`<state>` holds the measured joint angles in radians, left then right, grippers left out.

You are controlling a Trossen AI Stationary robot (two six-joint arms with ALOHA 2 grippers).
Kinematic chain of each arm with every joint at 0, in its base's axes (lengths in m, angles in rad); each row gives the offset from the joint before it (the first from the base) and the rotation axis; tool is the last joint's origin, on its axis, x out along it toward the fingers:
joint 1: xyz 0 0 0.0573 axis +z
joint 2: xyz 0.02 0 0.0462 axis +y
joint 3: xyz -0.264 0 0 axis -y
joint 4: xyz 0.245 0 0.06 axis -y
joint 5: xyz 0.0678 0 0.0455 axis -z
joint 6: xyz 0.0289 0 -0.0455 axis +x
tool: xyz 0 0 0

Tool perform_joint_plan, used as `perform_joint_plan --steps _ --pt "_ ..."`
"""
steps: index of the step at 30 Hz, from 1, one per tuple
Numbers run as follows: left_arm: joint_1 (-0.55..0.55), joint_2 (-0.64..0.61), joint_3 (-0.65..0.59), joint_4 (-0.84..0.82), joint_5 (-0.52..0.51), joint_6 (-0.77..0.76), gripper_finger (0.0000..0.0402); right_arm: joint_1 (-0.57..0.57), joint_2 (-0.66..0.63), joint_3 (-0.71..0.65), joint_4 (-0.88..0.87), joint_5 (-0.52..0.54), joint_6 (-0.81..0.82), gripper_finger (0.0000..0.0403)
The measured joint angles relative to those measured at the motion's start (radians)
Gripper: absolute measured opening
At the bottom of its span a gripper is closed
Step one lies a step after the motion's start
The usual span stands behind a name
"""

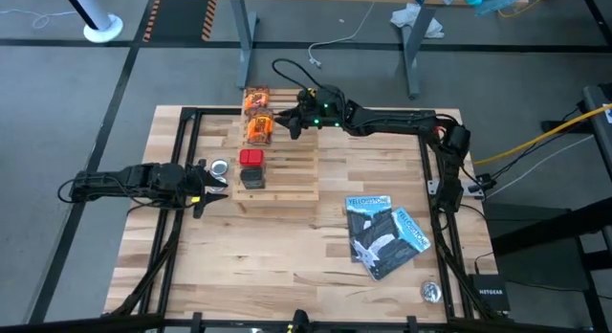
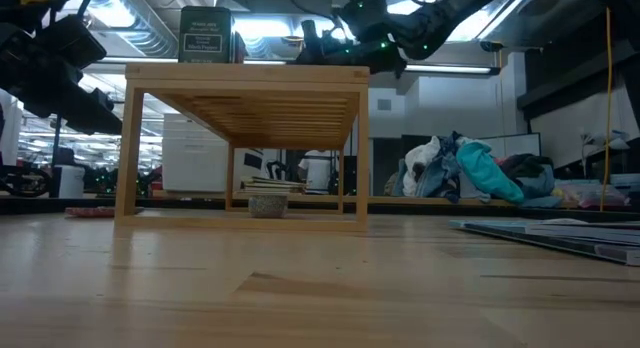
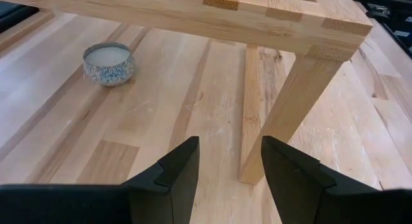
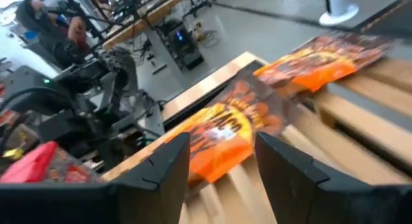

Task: Shelf spices
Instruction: Remove the orange seasoning pack from the shelf

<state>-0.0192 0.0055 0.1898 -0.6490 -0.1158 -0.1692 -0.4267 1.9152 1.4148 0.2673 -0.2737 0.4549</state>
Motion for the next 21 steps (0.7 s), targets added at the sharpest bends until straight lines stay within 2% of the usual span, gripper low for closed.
perform_joint_plan --steps 3,13,21 --pt "0.0 0.0 0.0 -0.001 0.0 -0.003 0.0162 0.008 0.02 0.043 -0.038 -0.003 0.038 0.0182" --pt "0.0 0.0 0.0 -0.019 0.0 -0.013 0.0162 0.008 0.082 0.22 -0.337 -0.002 0.107 0.0182" --pt "0.0 0.0 0.0 -0.022 0.0 -0.018 0.0162 0.007 0.082 0.28 -0.414 0.02 0.13 0.0182"
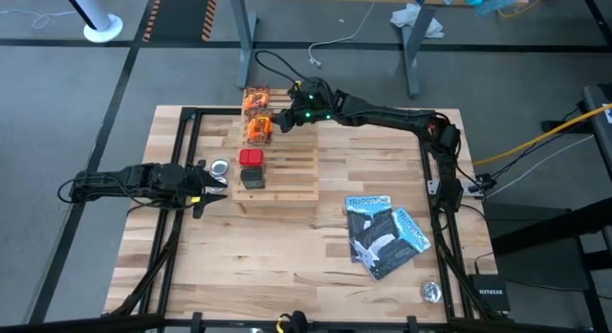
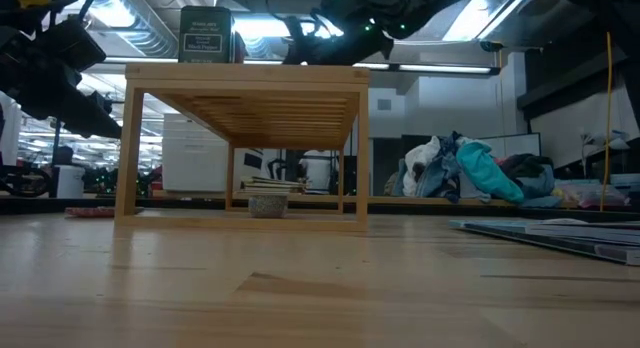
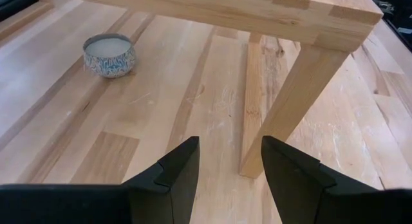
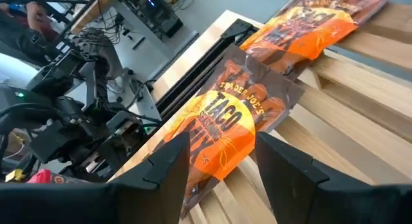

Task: Shelf spices
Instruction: Remove the orange seasoning pack from the shelf

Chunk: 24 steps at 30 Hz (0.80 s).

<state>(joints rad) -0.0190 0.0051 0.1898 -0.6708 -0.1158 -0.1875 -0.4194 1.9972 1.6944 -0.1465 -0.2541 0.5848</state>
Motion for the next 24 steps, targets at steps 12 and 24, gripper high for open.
perform_joint_plan --steps 12,24 --pt "0.0 0.0 0.0 0.001 0.0 0.0 0.0162 0.0 0.009 0.005 -0.027 0.024 0.071 0.0182" --pt "0.0 0.0 0.0 0.001 0.0 0.0 0.0162 0.008 0.107 0.104 -0.016 -0.019 0.101 0.0182"
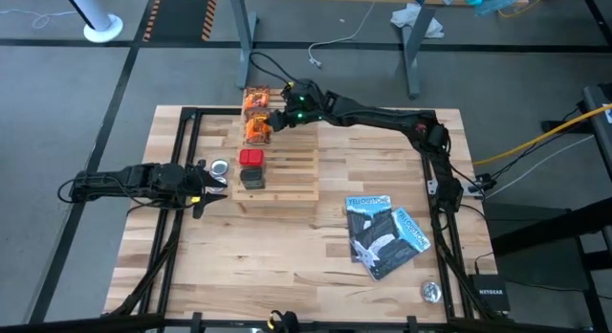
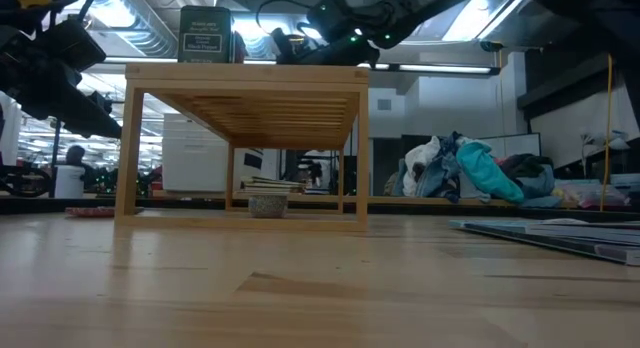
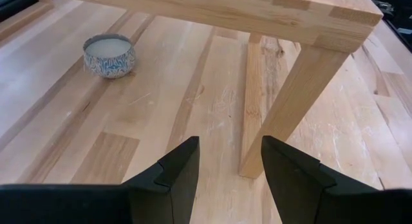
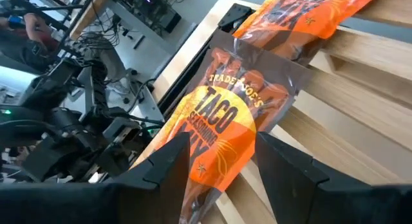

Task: Shelf spices
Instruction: Remove the orange seasoning pack from the shelf

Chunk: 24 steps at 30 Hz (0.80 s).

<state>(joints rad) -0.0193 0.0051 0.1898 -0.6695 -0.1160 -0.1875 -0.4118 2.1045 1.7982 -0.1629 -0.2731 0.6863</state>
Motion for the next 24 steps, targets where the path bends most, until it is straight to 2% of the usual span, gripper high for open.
perform_joint_plan --steps 8,24 --pt "0.0 0.0 0.0 -0.001 0.001 0.0 0.0162 0.006 0.03 0.053 -0.046 0.003 -0.006 0.0182" --pt "0.0 0.0 0.0 -0.001 0.0 0.0 0.0162 0.0 0.005 0.053 -0.128 0.024 -0.054 0.0182"
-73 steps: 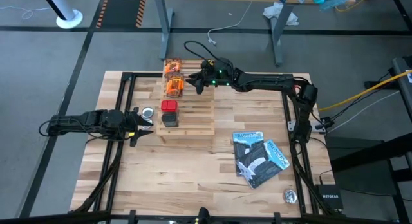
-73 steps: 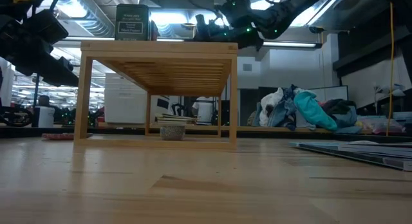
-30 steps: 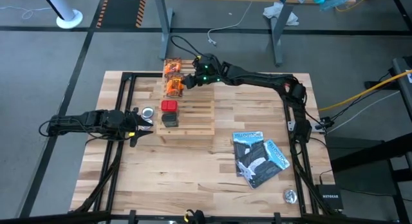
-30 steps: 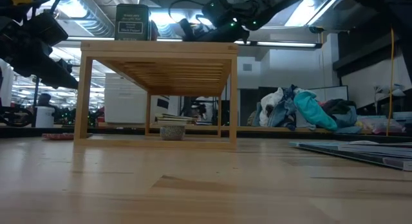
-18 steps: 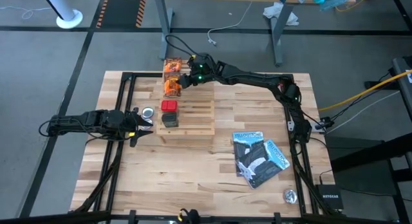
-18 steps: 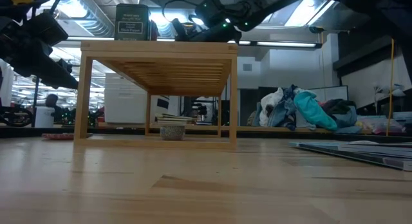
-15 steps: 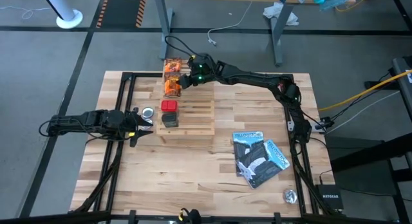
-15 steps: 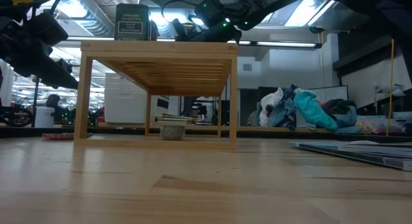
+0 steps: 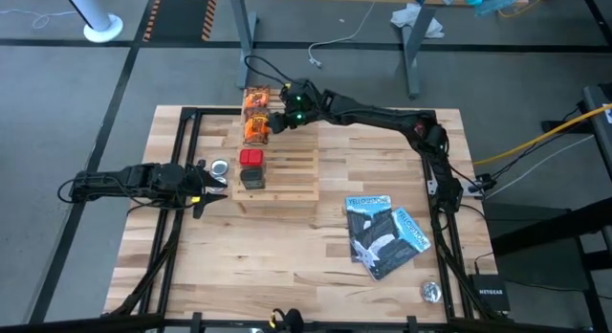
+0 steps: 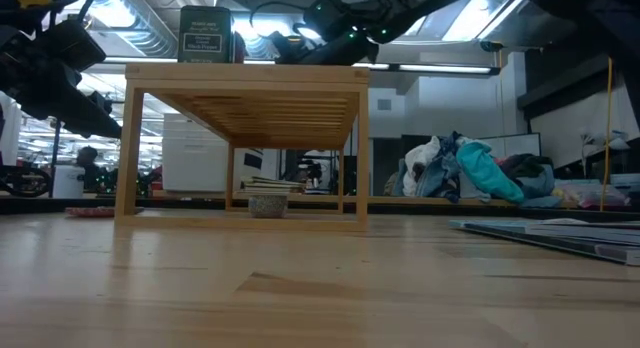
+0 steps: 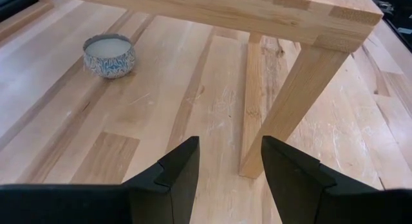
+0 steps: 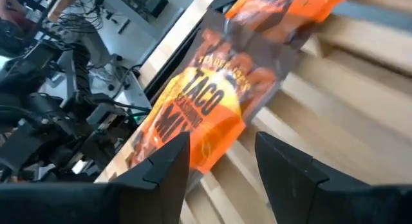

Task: Shelf spices
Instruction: Remove the orange seasoning pack from the shelf

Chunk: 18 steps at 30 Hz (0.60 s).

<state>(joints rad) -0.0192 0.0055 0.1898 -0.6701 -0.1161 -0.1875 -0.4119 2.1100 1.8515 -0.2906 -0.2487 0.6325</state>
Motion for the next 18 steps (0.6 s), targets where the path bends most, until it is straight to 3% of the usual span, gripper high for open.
perform_joint_plan --steps 18 --pt "0.0 0.0 0.0 0.0 0.0 0.0 0.0162 -0.007 -0.013 0.0 0.004 0.012 -0.009 0.0182"
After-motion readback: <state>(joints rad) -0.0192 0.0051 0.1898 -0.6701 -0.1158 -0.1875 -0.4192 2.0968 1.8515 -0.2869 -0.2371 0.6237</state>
